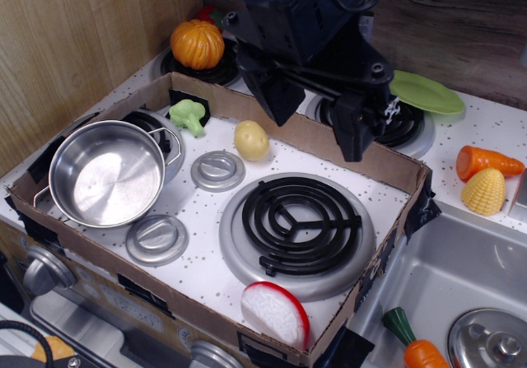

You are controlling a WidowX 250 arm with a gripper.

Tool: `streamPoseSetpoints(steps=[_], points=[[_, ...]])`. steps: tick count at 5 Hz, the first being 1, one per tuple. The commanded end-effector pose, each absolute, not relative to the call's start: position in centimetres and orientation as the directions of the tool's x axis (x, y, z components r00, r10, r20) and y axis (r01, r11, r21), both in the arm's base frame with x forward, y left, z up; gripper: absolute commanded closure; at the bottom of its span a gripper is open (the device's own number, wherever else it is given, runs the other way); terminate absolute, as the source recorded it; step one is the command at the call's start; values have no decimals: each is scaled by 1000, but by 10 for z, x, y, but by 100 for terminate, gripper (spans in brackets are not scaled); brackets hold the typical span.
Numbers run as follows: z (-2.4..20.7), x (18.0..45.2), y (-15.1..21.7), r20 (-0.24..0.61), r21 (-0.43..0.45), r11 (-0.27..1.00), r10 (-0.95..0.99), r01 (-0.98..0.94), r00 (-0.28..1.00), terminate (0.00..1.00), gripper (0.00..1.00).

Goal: Put broccoli in pot

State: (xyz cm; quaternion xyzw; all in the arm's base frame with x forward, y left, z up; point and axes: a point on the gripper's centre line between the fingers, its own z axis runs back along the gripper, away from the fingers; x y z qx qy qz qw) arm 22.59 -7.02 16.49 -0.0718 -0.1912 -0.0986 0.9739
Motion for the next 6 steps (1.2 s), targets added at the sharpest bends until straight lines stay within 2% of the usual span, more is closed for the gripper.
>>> streamPoseSetpoints(steps=[1,3,4,5,6], points=[[165,226,-70,387,-102,970,-165,220,907,0,0],[139,281,-48,333,-203,930,-228,306,915,0,0],[126,310,-36,346,-231,914,-244,335,906,0,0],[124,326,-24,341,-256,917,-210,305,916,0,0],[114,343,-7,399,-265,910,-198,320,895,0,0]])
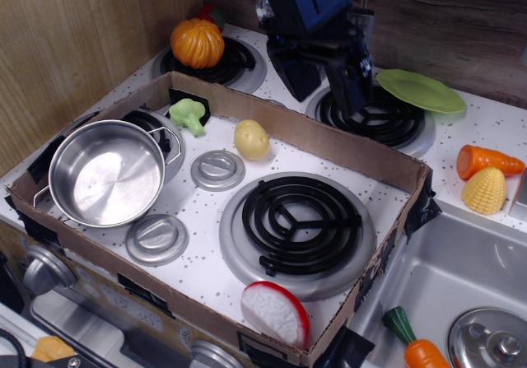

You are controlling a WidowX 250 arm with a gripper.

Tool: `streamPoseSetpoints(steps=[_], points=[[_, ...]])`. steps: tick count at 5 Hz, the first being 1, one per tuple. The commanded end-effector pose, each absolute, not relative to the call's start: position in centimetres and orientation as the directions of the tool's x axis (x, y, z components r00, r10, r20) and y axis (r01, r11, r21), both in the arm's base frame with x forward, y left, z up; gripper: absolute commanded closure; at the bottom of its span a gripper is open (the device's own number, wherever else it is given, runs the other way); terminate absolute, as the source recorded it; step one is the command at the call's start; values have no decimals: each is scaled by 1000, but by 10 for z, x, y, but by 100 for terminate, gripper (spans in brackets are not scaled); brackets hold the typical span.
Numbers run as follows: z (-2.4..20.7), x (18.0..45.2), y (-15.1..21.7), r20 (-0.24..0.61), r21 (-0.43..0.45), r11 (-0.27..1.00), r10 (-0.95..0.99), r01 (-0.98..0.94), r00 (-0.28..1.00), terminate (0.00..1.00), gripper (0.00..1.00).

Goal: Put broccoli in pot

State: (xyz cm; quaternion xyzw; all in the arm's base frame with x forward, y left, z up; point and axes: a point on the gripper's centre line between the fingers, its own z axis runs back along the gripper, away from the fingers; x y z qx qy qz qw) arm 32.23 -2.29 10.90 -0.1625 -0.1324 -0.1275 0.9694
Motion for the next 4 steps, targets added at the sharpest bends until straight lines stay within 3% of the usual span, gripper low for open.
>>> streamPoseSetpoints(steps=[1,2,3,4], points=[[115,360,9,431,-273,907,-183,322,884,0,0],[116,361,30,376,-309,921,-111,237,920,0,0],[116,344,47,376,-290,946,-24,142,926,0,0],[113,316,57,437,-199,980,100,-12,894,0,0]])
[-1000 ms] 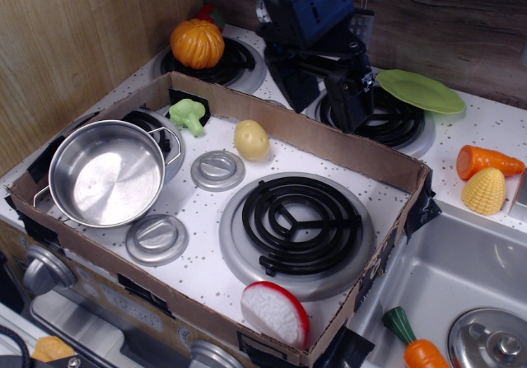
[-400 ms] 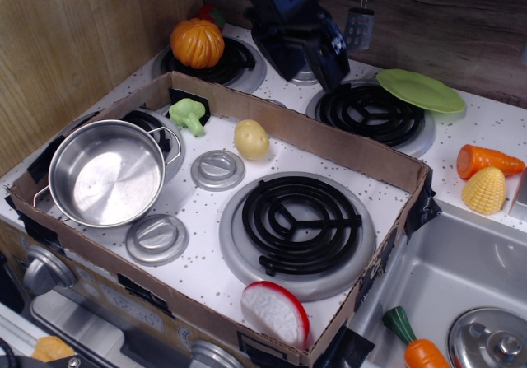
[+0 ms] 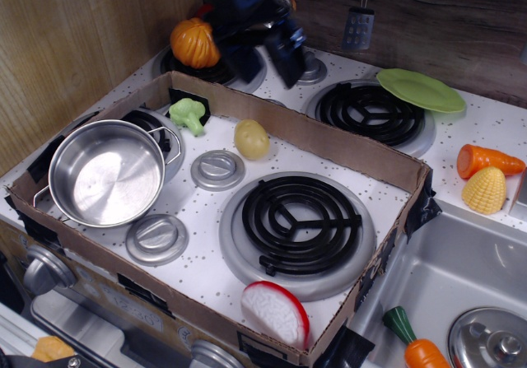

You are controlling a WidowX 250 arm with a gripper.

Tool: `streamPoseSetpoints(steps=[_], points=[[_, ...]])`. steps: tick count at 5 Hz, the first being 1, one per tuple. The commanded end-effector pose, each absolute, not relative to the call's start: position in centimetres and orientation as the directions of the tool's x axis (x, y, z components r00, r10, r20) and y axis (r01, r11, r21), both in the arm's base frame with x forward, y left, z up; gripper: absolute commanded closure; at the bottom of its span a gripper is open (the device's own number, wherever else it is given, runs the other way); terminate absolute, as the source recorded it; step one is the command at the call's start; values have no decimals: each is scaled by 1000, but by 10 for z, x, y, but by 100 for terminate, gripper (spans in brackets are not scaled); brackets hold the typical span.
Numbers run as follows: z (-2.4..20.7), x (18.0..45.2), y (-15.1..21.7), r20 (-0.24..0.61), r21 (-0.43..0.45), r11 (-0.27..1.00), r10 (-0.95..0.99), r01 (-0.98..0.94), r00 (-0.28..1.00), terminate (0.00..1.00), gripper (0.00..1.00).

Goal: Put broccoli in pot

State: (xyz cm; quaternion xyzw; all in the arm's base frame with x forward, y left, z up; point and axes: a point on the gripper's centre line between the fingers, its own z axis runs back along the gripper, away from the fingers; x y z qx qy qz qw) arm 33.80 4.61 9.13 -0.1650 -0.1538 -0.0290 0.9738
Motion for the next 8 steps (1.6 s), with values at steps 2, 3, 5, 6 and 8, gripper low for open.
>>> streamPoseSetpoints(steps=[2,3,5,6,8], points=[[125,315,82,395,18,998,47,-59,918,0,0],[123,324,94,359,60,997,29,-55,933,0,0],[92,324,104,343,32,989,123,-143,931,0,0],[70,325,110,309,10,993,112,-121,944,0,0],[43,341,121,316,-20,996,83,-81,945,0,0]])
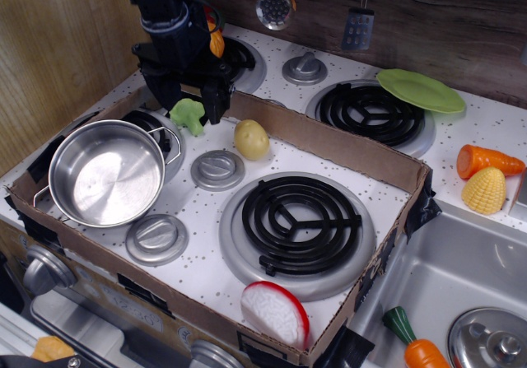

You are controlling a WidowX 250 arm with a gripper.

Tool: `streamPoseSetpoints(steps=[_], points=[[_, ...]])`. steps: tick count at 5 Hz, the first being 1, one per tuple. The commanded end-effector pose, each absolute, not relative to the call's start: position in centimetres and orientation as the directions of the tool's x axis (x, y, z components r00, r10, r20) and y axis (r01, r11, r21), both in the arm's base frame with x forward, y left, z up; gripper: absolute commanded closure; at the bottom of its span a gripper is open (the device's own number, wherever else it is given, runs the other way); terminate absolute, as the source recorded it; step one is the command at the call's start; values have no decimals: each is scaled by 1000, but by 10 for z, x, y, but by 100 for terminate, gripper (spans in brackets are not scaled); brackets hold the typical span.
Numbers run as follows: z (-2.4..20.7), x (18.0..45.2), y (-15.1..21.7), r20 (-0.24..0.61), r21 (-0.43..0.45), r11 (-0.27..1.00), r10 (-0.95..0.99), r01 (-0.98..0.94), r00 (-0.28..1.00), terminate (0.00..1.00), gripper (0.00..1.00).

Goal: Put broccoli in pot

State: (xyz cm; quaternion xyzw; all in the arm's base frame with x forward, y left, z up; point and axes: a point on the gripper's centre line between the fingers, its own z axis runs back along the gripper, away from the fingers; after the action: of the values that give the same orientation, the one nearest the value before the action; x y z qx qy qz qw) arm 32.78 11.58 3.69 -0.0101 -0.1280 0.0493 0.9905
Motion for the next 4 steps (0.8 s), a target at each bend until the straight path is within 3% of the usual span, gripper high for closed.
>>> streamPoseSetpoints(steps=[1,3,4], points=[[35,349,123,317,-35,996,84,-76,945,0,0],[28,359,127,334,-32,996,85,-79,939,0,0],[27,360,122,332,-36,995,100,-93,938,0,100]])
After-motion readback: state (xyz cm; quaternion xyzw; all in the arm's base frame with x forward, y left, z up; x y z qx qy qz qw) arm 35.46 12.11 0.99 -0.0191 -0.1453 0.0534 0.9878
